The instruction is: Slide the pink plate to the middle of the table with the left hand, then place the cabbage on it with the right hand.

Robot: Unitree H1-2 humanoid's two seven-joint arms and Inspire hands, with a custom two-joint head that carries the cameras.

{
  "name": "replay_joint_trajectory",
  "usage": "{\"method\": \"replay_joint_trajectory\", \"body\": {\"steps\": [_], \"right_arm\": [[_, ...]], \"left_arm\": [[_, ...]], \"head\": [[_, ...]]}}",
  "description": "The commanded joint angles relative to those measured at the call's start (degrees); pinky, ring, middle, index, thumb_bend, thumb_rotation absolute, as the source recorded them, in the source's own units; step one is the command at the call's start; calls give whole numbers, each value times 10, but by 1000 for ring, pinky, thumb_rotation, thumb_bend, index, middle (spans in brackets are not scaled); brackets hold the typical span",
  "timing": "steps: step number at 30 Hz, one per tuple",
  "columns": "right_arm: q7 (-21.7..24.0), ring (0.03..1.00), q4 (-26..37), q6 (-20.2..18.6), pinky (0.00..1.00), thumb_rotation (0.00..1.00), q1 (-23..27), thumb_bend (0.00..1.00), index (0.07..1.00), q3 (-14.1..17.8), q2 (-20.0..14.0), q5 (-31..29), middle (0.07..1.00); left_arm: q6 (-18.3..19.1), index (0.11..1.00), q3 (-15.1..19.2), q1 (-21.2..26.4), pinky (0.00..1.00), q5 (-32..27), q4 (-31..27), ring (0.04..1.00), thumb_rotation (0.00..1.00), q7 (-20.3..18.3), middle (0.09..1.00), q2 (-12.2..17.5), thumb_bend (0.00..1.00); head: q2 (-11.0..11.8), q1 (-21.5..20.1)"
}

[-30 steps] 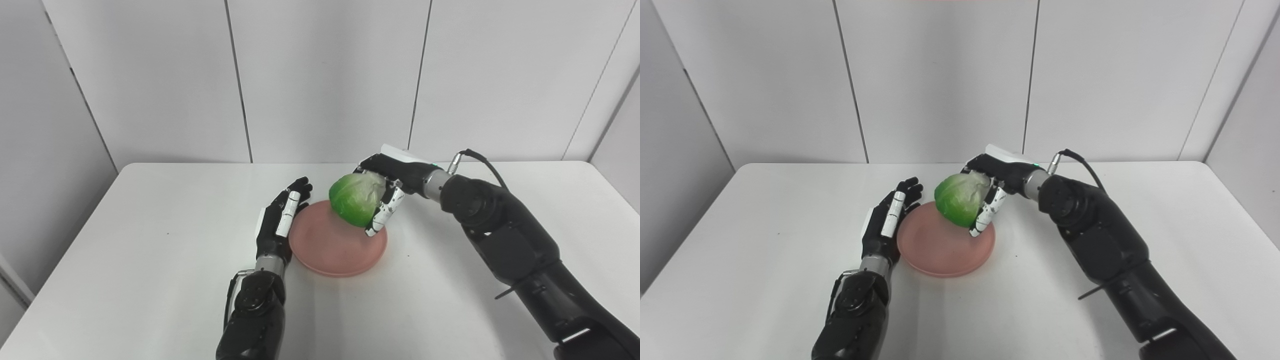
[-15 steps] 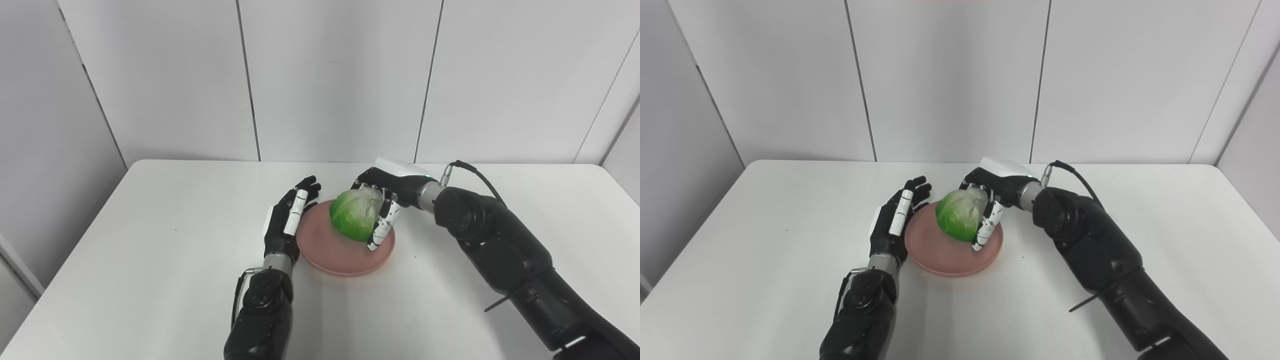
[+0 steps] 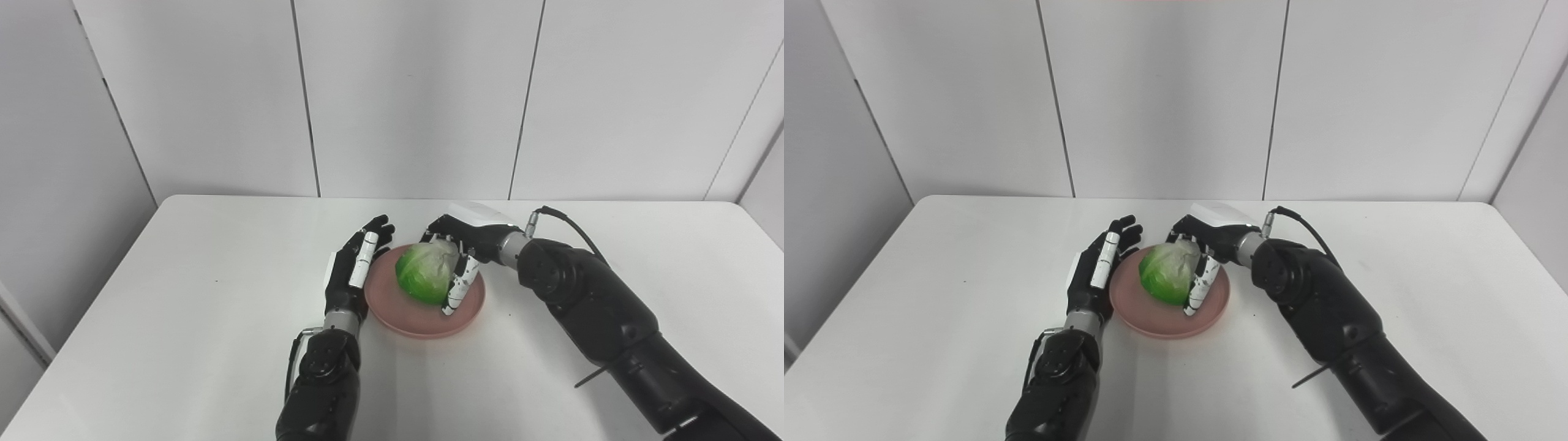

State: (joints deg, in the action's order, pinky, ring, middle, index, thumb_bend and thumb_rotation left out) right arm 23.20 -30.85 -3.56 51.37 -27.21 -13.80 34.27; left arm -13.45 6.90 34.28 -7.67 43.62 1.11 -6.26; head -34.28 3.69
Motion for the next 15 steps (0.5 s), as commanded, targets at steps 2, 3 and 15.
{"method": "replay_joint_trajectory", "body": {"steps": [2,3,15], "right_arm": [[-21,435,8,26,342,99,41,968,574,1,3,8,531],[-21,441,8,26,347,101,41,968,575,-1,3,10,536],[-51,353,9,29,262,77,40,973,575,-15,10,45,461]], "left_arm": [[12,738,6,-8,854,-11,23,846,758,6,778,-8,760],[11,738,8,-8,859,-12,24,847,757,6,778,-8,766],[18,755,13,-12,872,-16,17,853,761,4,787,-8,778]], "head": [[0,0],[0,0],[-5,-10]]}}
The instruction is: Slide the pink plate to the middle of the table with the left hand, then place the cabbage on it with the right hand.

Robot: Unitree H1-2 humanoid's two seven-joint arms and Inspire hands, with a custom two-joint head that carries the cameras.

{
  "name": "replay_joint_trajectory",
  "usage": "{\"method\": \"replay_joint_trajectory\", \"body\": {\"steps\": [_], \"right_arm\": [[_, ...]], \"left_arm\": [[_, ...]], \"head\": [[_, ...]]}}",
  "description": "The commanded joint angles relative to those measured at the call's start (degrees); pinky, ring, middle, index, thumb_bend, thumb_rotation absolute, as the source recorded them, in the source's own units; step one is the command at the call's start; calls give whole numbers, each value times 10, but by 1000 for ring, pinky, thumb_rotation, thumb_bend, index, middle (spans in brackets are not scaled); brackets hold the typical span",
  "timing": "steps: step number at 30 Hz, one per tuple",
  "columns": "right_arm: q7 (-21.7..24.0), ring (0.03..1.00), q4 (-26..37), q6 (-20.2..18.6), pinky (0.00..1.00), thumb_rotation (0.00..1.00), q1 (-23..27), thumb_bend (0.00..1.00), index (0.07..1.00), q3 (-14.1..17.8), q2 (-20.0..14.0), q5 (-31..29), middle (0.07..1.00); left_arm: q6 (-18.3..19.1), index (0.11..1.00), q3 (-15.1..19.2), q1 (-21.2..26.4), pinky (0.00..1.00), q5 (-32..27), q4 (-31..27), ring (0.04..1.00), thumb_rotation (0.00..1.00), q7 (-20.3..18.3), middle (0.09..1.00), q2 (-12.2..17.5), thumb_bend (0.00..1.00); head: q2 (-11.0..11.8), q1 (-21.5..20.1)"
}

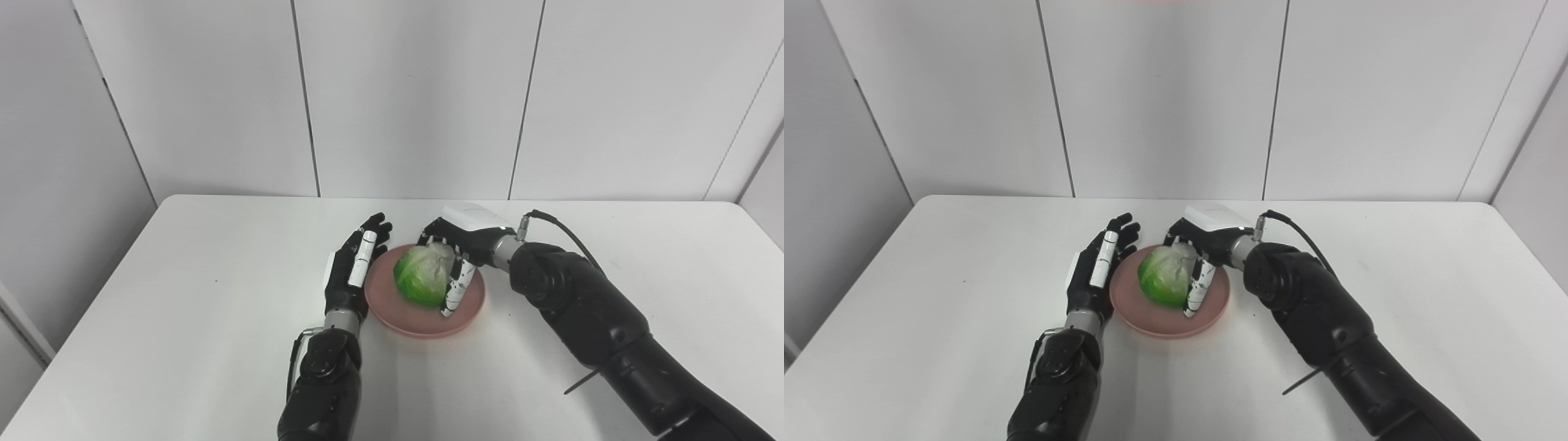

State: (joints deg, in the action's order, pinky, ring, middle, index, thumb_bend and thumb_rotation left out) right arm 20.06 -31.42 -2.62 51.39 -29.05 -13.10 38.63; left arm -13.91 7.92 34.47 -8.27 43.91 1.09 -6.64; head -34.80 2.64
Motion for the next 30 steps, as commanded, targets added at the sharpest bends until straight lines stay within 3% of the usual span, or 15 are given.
{"method": "replay_joint_trajectory", "body": {"steps": [1,5,8,16,19,30], "right_arm": [[-21,358,13,21,266,77,40,973,576,3,4,4,466],[-17,439,13,21,341,90,42,971,583,0,5,11,538],[-16,395,14,18,294,91,41,975,590,1,6,12,501],[2,428,26,8,321,166,41,1000,623,-5,5,18,531],[7,544,28,9,438,199,40,1000,641,-4,3,18,639],[30,734,44,-1,582,253,41,1000,690,-7,-1,39,791]], "left_arm": [[22,752,3,-13,875,-10,15,853,758,4,788,-4,779],[25,744,2,-14,866,-11,13,845,755,6,786,-3,780],[21,748,1,-13,855,-10,18,839,758,5,783,-1,779],[21,746,4,-12,860,-17,20,841,755,0,788,-2,773],[24,756,4,-12,872,-15,17,844,756,0,792,-1,770],[23,750,3,-11,851,-15,19,832,754,-2,788,5,771]], "head": [[0,0],[0,-1],[0,-1],[-2,-4],[-2,-5],[-1,-13]]}}
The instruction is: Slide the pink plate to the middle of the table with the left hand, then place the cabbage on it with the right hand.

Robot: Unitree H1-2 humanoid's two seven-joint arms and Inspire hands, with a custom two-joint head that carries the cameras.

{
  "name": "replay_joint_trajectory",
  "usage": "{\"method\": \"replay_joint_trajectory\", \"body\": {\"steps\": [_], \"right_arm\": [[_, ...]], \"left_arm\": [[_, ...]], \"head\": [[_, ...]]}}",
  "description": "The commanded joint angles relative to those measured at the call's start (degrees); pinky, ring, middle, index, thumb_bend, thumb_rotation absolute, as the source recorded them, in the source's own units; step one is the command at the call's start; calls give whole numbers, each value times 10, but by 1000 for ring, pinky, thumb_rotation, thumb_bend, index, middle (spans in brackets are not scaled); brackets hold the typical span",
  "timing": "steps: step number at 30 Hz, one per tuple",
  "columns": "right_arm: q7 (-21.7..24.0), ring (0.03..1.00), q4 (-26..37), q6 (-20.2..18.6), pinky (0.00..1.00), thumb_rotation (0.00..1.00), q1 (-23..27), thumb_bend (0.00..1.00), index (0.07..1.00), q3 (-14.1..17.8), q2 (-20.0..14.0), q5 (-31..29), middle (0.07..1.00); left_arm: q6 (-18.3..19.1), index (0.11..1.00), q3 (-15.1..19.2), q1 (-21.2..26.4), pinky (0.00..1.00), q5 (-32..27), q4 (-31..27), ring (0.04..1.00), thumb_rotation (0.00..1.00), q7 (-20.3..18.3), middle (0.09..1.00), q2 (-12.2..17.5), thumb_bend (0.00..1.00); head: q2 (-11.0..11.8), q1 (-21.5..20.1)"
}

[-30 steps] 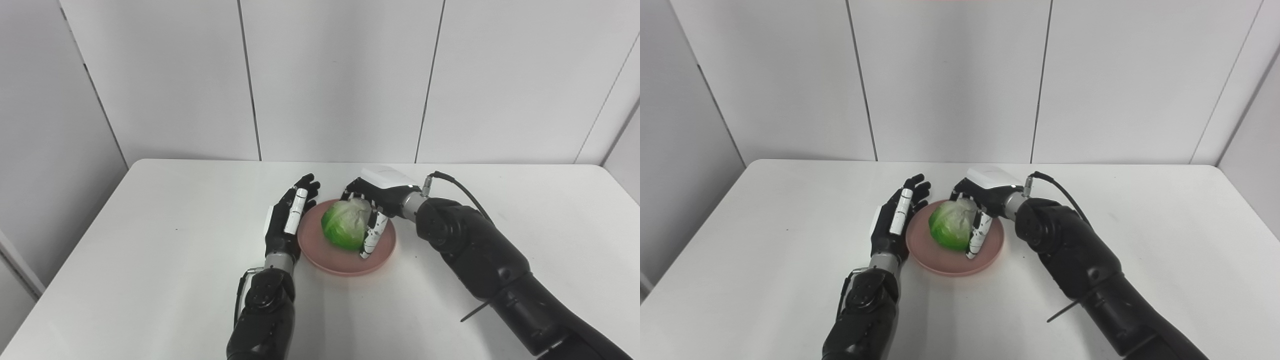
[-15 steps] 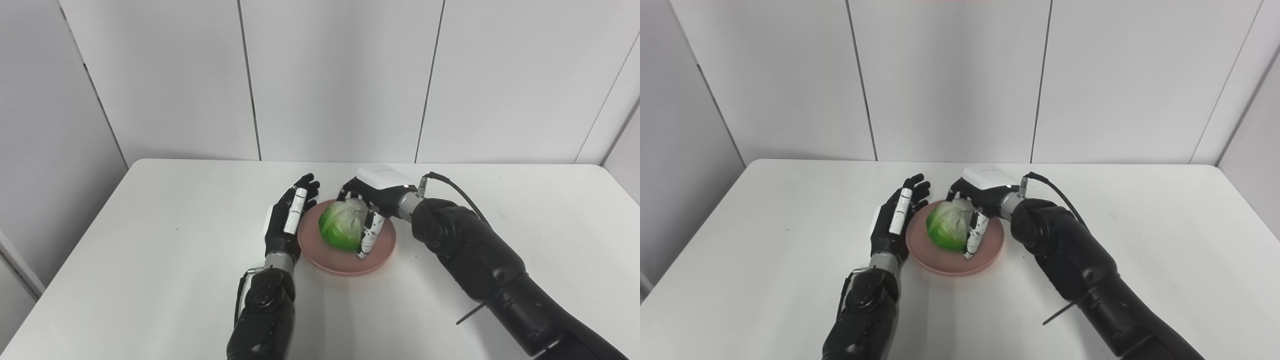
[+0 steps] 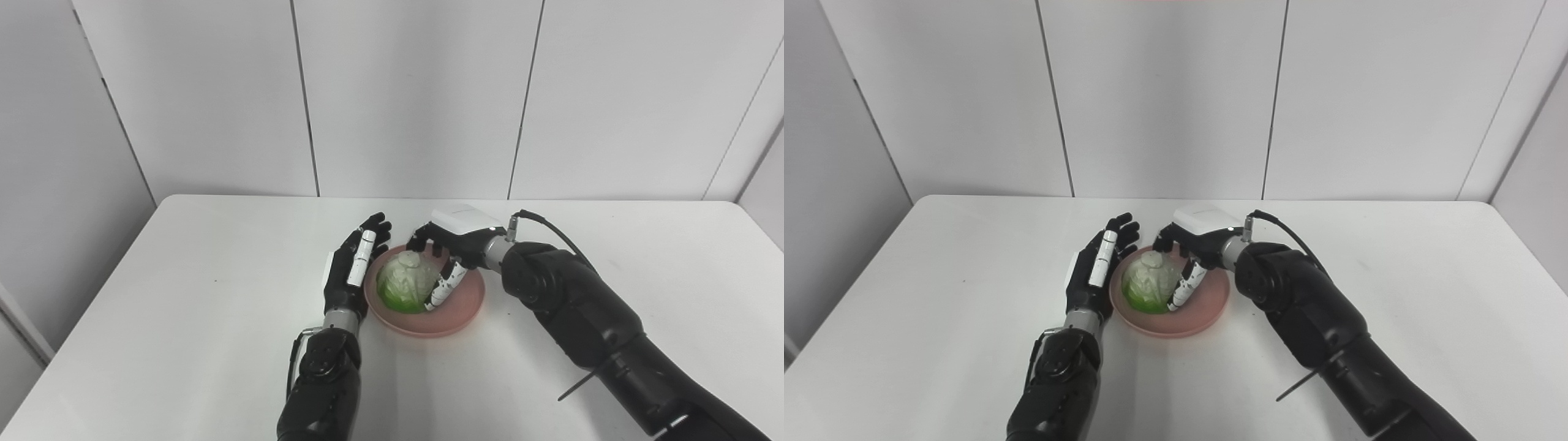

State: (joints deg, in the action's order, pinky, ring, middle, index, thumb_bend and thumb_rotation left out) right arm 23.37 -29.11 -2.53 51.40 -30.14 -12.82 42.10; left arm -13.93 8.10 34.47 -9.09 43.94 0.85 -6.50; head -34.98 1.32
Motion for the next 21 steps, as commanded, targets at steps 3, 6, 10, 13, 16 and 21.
{"method": "replay_joint_trajectory", "body": {"steps": [3,6,10,13,16,21], "right_arm": [[-1,740,24,-1,587,255,41,1000,696,7,-4,4,802],[-1,750,25,0,603,247,40,1000,697,9,-5,3,810],[1,753,30,2,617,248,39,1000,700,13,-7,-1,804],[3,760,38,3,636,267,37,1000,699,16,-10,-5,796],[3,759,47,8,622,360,34,1000,703,20,-16,-10,795],[-3,690,55,26,563,475,25,1000,737,41,-29,-41,740]], "left_arm": [[25,758,3,-10,854,-8,21,832,752,0,786,3,778],[25,750,3,-9,841,-8,23,823,745,0,771,4,777],[25,747,2,-9,843,-7,24,826,744,0,767,5,778],[25,747,0,-9,846,-5,23,830,752,-2,770,6,769],[25,753,-3,-8,845,-1,22,832,762,-2,776,9,767],[23,744,-6,-6,840,2,22,835,771,-3,784,16,786]], "head": [[0,-1],[0,-3],[-1,-2],[0,-2],[0,-2],[1,-1]]}}
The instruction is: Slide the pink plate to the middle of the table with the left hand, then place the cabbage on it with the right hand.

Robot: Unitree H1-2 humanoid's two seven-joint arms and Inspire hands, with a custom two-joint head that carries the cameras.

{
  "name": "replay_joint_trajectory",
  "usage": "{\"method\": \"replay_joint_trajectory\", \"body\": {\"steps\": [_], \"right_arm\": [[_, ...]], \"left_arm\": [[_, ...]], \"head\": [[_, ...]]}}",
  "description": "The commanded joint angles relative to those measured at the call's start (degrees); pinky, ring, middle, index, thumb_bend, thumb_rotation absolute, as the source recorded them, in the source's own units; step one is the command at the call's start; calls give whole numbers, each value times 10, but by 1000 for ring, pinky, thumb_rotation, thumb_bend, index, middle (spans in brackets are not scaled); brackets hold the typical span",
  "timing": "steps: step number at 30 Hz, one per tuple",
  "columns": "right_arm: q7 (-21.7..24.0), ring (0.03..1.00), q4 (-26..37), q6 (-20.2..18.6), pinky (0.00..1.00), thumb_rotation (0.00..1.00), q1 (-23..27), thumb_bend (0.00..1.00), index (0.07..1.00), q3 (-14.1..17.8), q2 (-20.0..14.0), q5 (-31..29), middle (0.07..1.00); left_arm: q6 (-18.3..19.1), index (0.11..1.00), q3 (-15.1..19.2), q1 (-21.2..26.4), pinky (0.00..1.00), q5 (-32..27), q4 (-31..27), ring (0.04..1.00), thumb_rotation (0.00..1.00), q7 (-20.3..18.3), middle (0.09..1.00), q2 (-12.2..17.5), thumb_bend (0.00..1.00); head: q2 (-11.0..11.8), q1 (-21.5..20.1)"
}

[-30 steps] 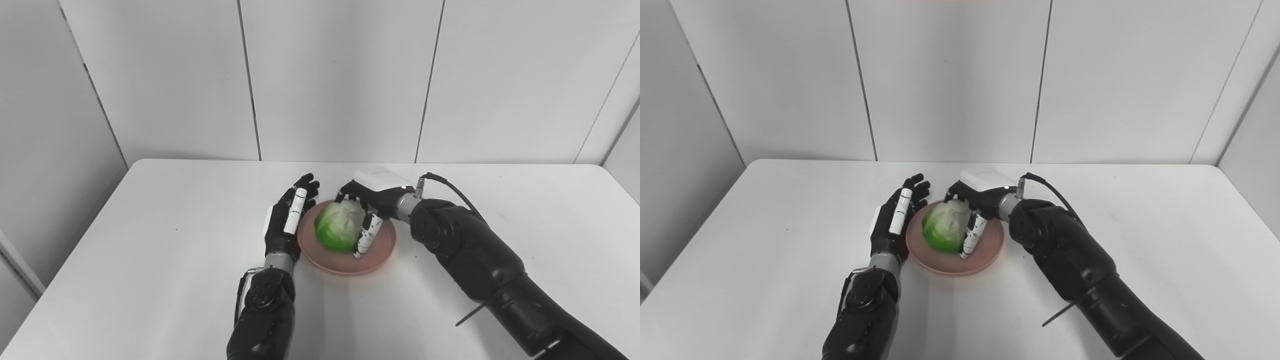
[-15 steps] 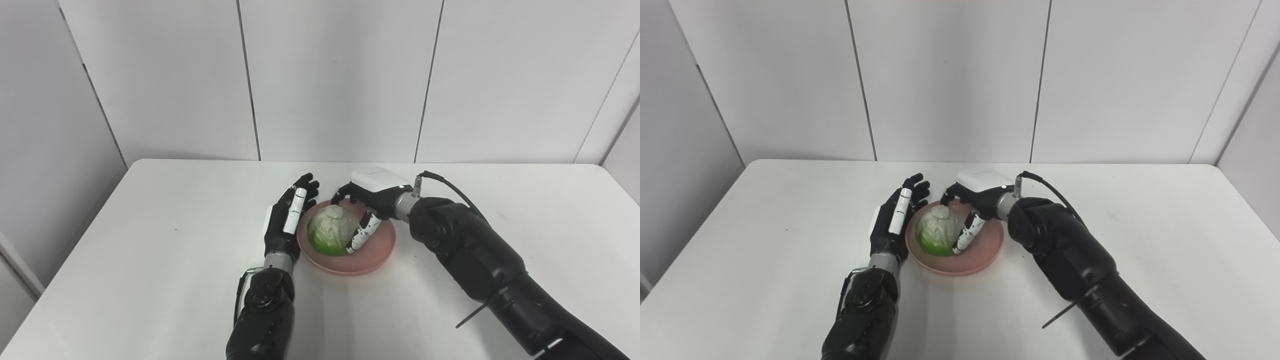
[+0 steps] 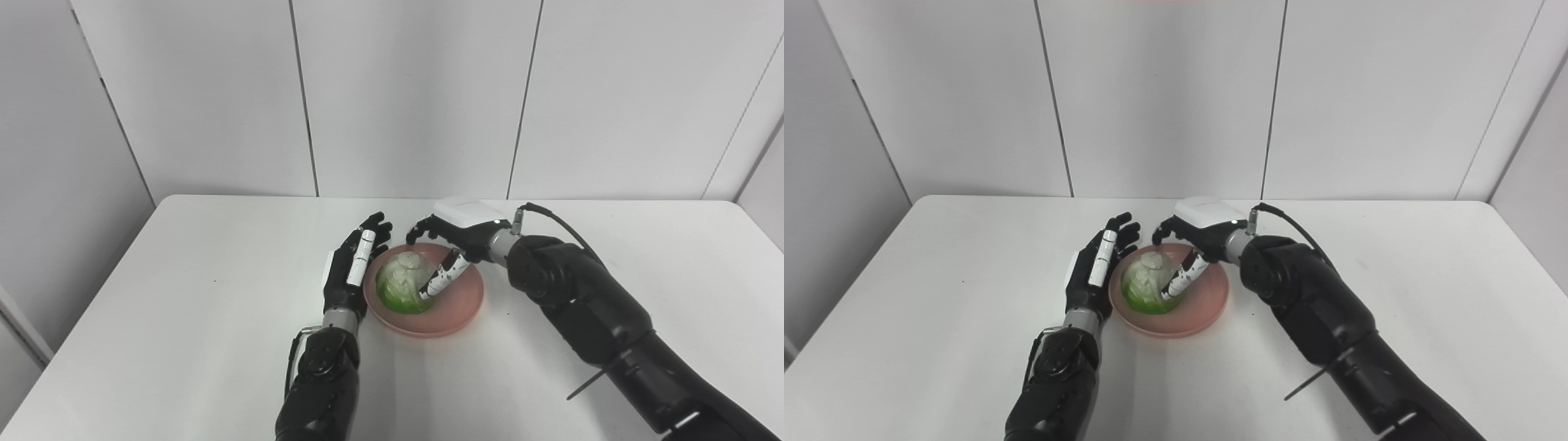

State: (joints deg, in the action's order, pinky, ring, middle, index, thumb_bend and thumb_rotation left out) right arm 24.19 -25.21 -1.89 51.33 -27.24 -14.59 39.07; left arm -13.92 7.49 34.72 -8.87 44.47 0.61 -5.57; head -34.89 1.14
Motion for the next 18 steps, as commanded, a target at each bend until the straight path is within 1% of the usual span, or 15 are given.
{"method": "replay_joint_trajectory", "body": {"steps": [1,3,4,5,6,7,8,9,11,13,15,17,18], "right_arm": [[-17,678,18,23,551,486,22,1000,741,19,-13,-17,732],[-31,695,16,28,569,539,14,974,750,31,-17,-25,740],[-39,709,14,28,593,645,9,934,771,38,-18,-30,755],[-44,713,13,28,599,668,6,925,776,42,-19,-32,759],[-62,716,7,21,603,682,-1,920,779,56,-13,-41,761],[-74,727,4,16,618,793,-6,910,786,66,-8,-46,770],[-92,731,1,10,623,831,-15,906,788,80,-1,-53,773],[-104,733,-1,6,619,905,-20,899,795,89,4,-57,778],[-124,742,-5,0,628,959,-30,889,802,109,16,-71,785],[-138,782,-16,-18,690,943,-40,888,817,145,37,-110,807],[-143,795,-30,-31,718,922,-48,891,824,180,56,-154,813],[-138,872,-46,-38,846,922,-54,900,856,212,71,-202,862],[-138,877,-54,-39,851,919,-56,897,862,226,77,-223,867]], "left_arm": [[26,746,0,-8,841,1,15,836,772,3,784,8,785],[29,738,0,-7,824,2,14,826,767,6,772,10,778],[30,733,1,-6,832,0,14,826,759,5,770,11,775],[30,731,2,-6,834,-2,14,826,757,3,769,12,775],[30,730,1,-6,835,-2,13,826,756,2,769,14,775],[30,728,1,-6,831,-2,13,829,758,1,772,15,768],[29,727,0,-6,830,-1,12,831,759,0,774,17,765],[28,729,0,-6,825,-1,11,833,762,0,776,17,760],[31,727,-1,-7,823,0,8,833,764,1,774,19,758],[31,725,-4,-6,809,5,8,825,767,3,766,21,771],[30,729,-6,-6,809,6,9,827,769,1,766,24,781],[31,734,-7,-7,826,5,5,831,765,-1,769,26,778],[32,738,-8,-7,829,4,2,831,765,-2,770,27,771]], "head": [[0,2],[0,2],[0,1],[0,1],[0,1],[0,1],[0,1],[0,1],[-2,3],[-2,3],[-2,5],[-3,6],[-3,6]]}}
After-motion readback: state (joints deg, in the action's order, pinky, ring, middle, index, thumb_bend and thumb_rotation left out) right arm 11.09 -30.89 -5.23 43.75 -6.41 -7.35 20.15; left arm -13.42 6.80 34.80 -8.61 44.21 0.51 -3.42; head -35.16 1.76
